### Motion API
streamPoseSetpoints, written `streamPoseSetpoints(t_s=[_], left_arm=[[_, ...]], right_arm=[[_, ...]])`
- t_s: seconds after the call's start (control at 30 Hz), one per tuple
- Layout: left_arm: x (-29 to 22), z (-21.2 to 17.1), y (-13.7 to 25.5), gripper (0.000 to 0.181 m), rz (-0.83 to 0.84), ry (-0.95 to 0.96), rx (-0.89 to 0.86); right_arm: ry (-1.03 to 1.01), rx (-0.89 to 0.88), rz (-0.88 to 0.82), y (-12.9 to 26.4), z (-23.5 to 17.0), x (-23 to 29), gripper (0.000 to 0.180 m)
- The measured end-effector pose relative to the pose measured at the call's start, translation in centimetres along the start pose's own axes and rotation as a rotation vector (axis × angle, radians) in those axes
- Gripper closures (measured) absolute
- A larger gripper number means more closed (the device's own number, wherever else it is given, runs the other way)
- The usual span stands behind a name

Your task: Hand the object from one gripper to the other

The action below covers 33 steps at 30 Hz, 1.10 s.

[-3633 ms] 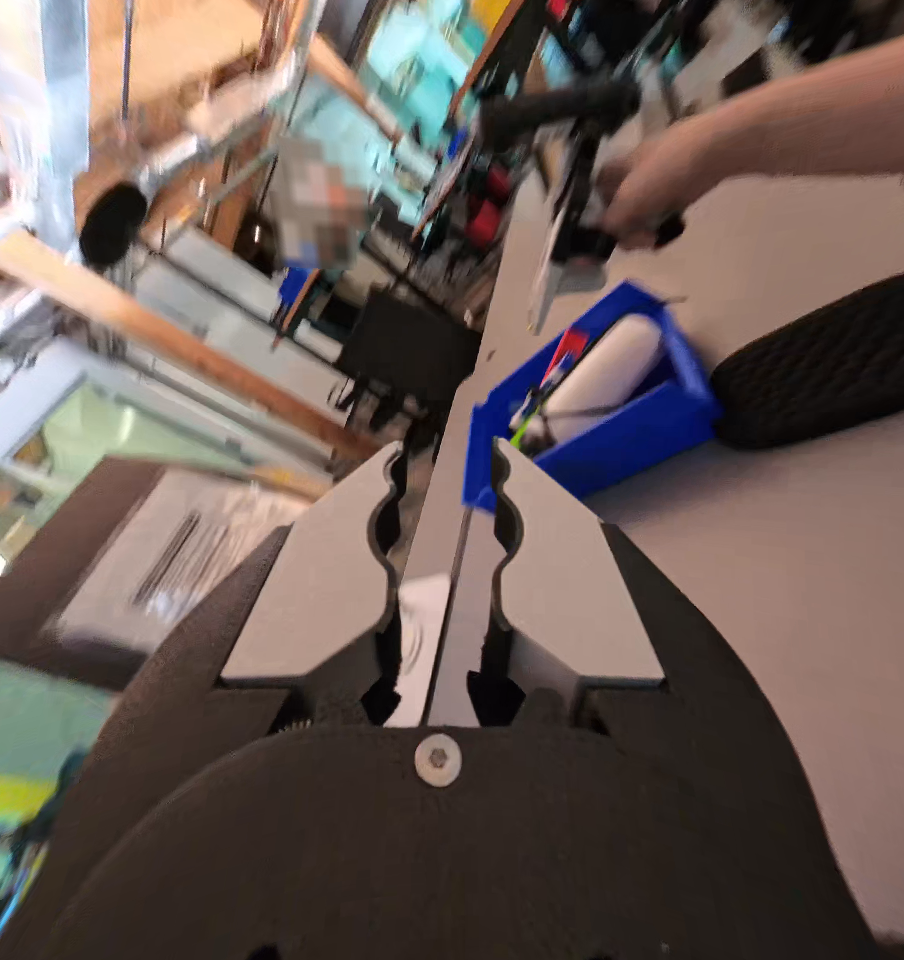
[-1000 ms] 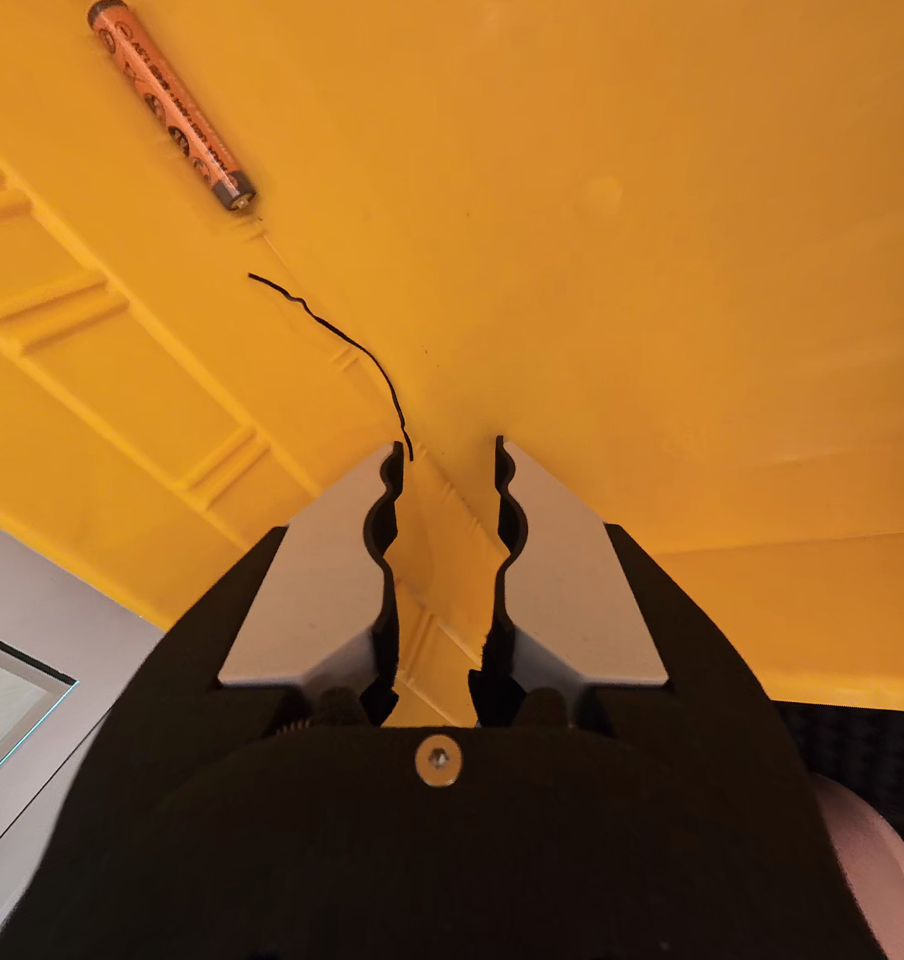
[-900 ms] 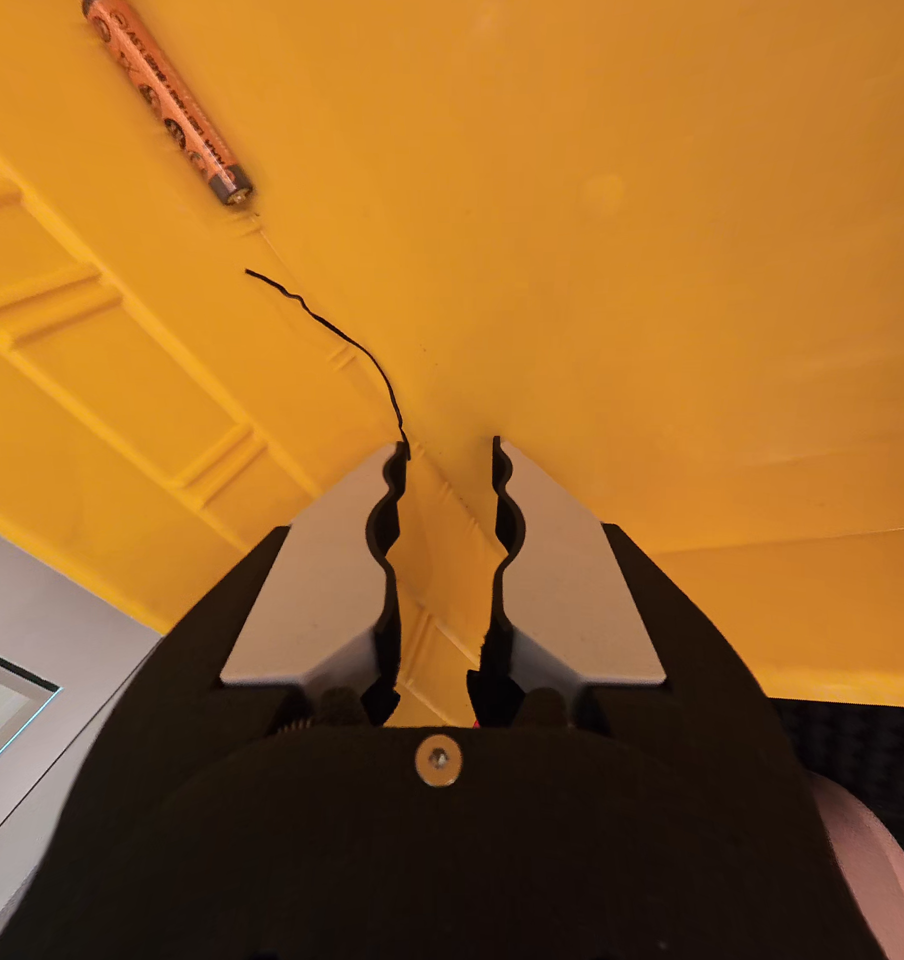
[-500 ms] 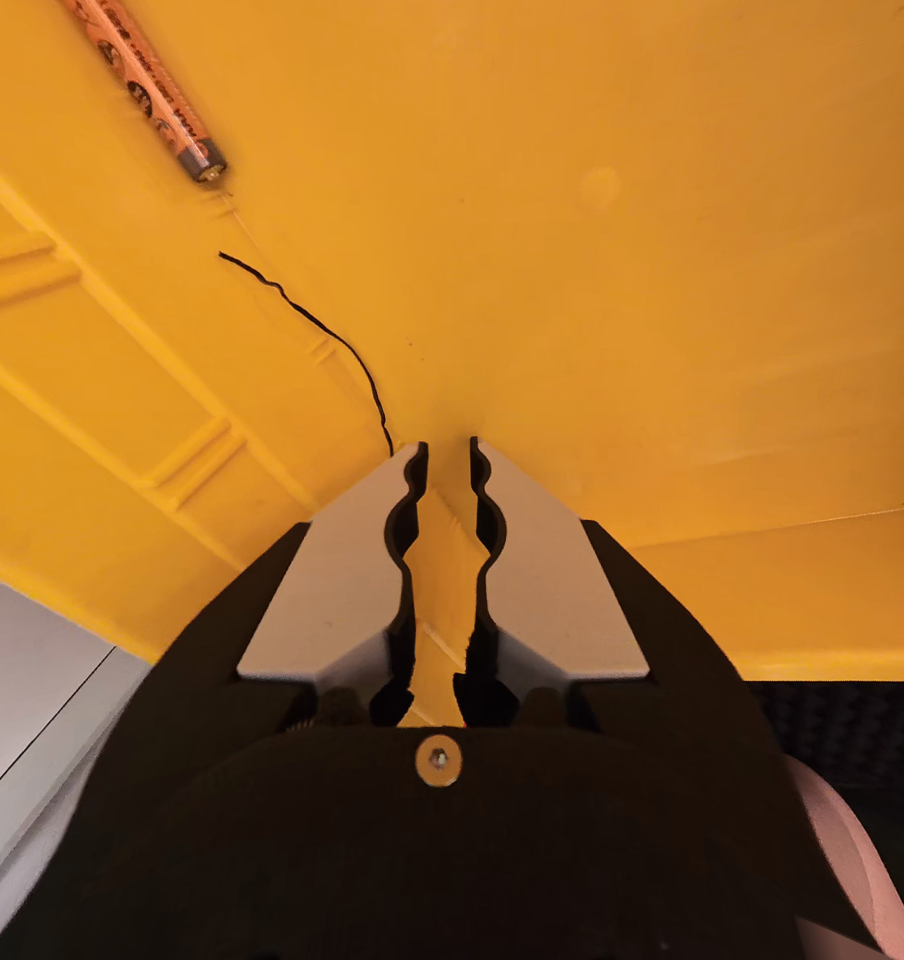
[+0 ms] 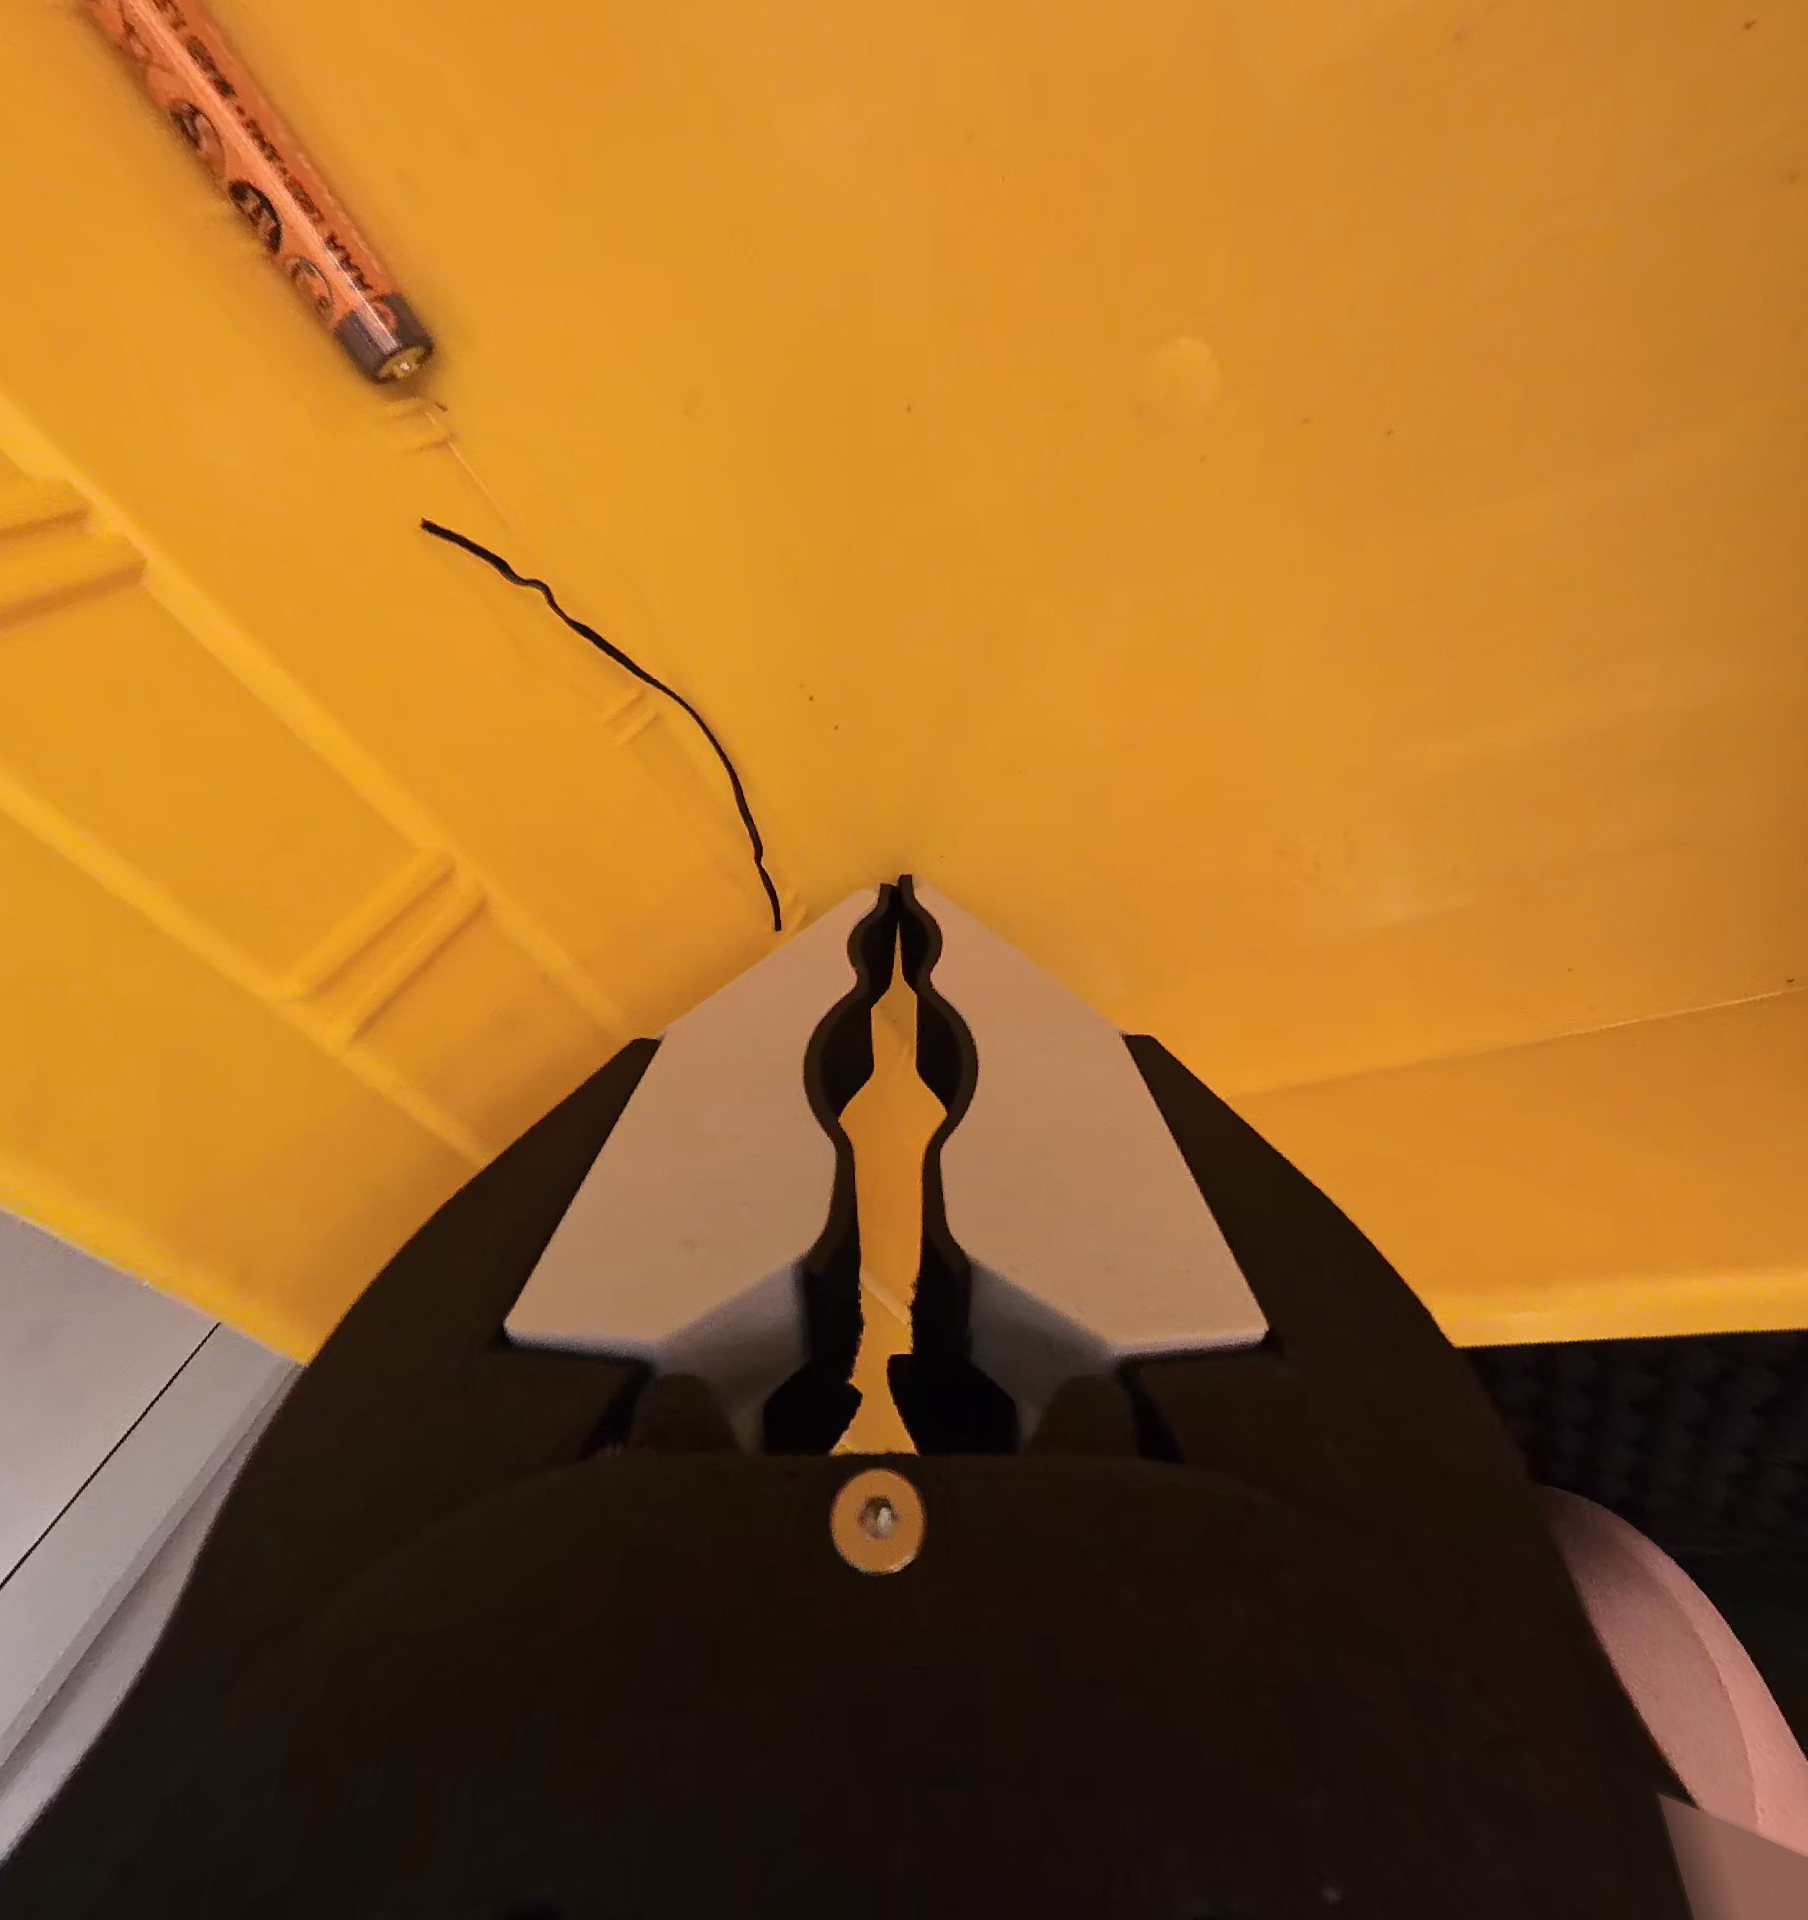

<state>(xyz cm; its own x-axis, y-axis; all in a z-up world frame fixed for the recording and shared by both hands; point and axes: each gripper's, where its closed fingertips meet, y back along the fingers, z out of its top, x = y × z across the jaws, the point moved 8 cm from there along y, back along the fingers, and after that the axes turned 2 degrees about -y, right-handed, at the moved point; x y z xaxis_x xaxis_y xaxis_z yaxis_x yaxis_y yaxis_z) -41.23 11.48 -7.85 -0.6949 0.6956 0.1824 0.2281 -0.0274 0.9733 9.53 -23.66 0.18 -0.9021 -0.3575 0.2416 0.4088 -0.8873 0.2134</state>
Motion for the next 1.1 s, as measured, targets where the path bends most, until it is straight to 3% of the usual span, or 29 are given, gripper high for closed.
streamPoseSetpoints(t_s=[0.77,1.1], left_arm=[[-1.5,0.3,0.7,0.181,-0.108,-0.075,-0.065],[-3.5,0.8,3.0,0.181,-0.234,-0.203,-0.243]], right_arm=[[-0.019,0.0,0.015,0.0,-0.3,0.0,0.141],[-0.023,-0.004,0.041,-0.1,-0.2,0.6,0.141]])
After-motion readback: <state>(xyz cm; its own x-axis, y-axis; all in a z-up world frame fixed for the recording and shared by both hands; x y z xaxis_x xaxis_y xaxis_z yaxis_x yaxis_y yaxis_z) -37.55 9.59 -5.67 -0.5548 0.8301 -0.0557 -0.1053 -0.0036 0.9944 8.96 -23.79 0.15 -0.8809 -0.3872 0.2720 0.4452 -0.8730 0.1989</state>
